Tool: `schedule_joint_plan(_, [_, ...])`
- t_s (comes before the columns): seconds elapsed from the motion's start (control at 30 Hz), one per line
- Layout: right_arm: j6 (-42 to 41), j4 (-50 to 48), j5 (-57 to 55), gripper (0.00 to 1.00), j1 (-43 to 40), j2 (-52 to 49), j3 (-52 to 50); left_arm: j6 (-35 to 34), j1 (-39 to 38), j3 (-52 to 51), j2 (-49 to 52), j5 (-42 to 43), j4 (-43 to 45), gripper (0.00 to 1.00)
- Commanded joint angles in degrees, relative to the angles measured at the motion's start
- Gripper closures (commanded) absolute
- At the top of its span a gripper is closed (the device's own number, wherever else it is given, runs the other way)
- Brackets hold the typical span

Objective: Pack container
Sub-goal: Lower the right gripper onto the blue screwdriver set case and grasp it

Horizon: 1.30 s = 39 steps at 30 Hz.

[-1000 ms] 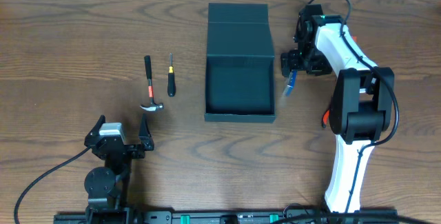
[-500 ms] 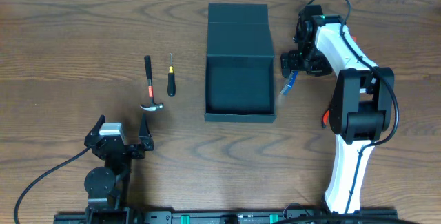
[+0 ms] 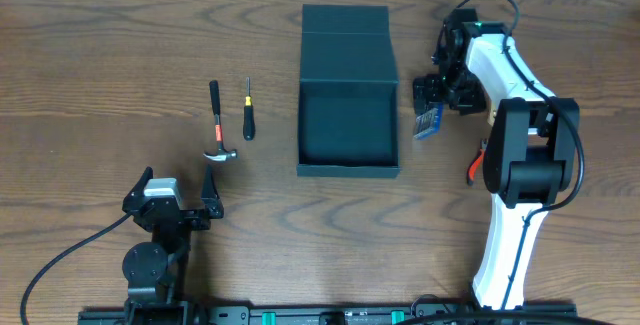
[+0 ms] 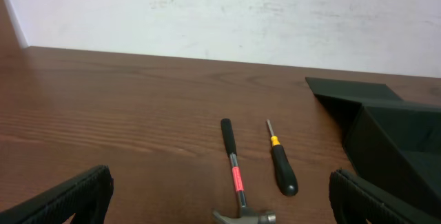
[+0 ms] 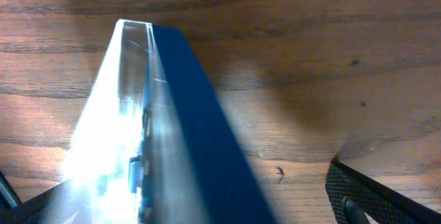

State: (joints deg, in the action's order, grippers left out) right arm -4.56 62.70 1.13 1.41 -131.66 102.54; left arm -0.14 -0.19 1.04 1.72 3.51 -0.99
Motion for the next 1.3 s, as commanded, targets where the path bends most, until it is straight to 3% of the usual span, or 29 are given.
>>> schedule_joint_plan(0.0, [1.0,0.1,1.9,0.01,-1.6,-1.0,-0.3,0.3,-0.3,-0.8,-0.4,0.5,-0.2,0.01])
schedule_joint_plan(0.4, [1.3,1.4,1.9,0.01,-2.7,-1.0,-0.3,0.3,-0.3,-0.8,-0.4,0.5,-0.2,0.01])
schedule_joint_plan(0.87, [-11.3,1.6,1.7,0.01,-1.0,-1.0,-0.3,0.3,-0.3,-0.8,-0.4,0.5,-0.2,0.02])
schedule_joint_plan(1.27, [-13.3,1.6,-0.1,0.01,1.0,-1.0,-0.3,0.3,-0.3,-0.8,-0.4,0.5,-0.2,0.02])
